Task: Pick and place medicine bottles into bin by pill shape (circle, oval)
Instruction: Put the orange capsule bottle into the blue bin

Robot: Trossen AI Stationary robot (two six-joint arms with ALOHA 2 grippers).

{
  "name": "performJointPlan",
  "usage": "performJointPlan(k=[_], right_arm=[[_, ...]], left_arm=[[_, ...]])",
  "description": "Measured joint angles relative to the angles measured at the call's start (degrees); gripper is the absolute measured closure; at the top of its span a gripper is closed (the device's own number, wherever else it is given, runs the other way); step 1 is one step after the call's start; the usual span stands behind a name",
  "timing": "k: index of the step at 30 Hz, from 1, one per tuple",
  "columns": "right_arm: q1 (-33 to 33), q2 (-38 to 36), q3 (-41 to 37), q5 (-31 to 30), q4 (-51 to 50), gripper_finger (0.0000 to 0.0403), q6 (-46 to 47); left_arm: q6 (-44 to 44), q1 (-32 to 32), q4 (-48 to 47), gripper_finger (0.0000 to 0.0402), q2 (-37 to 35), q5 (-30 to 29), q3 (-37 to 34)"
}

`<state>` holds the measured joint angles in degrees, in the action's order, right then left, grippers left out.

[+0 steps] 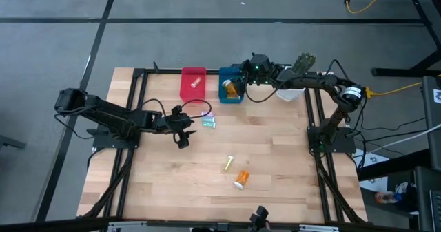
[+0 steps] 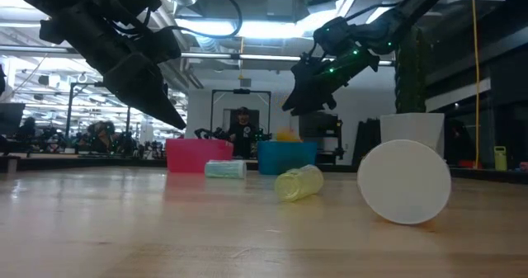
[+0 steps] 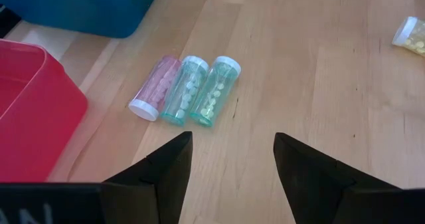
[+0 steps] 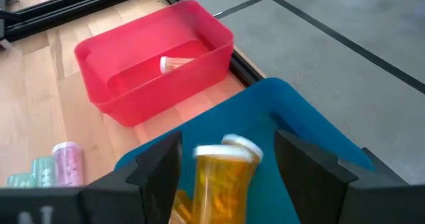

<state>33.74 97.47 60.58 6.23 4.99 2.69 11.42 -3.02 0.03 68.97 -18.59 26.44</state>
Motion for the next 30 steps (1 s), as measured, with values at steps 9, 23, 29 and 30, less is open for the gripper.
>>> performJointPlan(k=[9,23,29,30], right_arm=[[0.0,0.0,0.0,-0.1,-0.1,0.0146,0.0],[-7.3,0.0,0.0,13.1,-20.2,0.0146,0.1],[-15.8,0.0,0.0,11.6,-24.0,0.0146,1.5],[-17.3,0.0,0.0,10.4,-24.4,0.0146,1.7]], left_arm=[[0.0,0.0,0.0,0.0195,0.0,0.0,0.0],[0.0,0.0,0.0,0.0195,0.0,0.0,0.0],[0.0,0.0,0.0,0.0195,0.0,0.0,0.0],[0.0,0.0,0.0,0.0195,0.0,0.0,0.0]])
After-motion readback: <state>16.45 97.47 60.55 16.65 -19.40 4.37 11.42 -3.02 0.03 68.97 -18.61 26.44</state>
